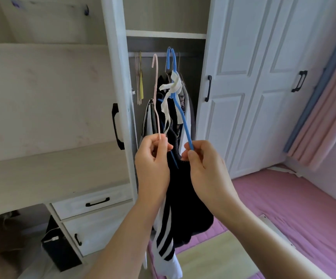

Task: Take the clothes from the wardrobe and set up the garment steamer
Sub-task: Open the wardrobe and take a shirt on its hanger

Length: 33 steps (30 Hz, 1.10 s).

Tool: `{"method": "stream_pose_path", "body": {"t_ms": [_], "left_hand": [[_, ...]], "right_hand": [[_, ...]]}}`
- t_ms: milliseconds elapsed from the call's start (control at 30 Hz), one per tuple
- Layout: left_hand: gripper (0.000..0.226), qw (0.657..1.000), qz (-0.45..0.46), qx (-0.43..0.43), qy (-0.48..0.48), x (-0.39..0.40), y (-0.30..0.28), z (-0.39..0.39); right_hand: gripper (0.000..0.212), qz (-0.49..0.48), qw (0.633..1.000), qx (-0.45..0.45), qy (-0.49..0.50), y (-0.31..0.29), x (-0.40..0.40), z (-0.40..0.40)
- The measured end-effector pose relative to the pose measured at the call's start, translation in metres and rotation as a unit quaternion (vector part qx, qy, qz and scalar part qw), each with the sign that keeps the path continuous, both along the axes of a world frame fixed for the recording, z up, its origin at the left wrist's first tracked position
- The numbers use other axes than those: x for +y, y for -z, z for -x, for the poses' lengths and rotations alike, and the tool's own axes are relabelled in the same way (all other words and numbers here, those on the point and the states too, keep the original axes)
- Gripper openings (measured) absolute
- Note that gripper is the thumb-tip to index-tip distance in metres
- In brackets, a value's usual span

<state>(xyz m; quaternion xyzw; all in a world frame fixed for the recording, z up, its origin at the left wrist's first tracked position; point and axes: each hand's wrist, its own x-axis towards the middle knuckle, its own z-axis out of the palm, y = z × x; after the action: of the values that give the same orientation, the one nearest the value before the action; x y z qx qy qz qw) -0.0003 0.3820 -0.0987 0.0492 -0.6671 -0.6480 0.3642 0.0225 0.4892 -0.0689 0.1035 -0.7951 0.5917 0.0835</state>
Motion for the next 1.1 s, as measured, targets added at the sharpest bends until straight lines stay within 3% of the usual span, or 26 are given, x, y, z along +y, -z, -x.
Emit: {"method": "stream_pose_path", "body": {"t_ms": [667, 1100], "left_hand": [[0.013, 0.998, -0.004, -0.047, 0.031, -0.057, 0.014, -0.212], [0.013, 0.999, -0.007, -0.042, -0.026, -0.049, 0.011, -0.298]], "right_hand": [[0.016, 0.009, 0.999, 0.003, 0.047, 0.004, -0.053, -0.201], [0.014, -0.047, 0.998, 0.039, -0.023, -0.003, -0.032, -0.279]]}}
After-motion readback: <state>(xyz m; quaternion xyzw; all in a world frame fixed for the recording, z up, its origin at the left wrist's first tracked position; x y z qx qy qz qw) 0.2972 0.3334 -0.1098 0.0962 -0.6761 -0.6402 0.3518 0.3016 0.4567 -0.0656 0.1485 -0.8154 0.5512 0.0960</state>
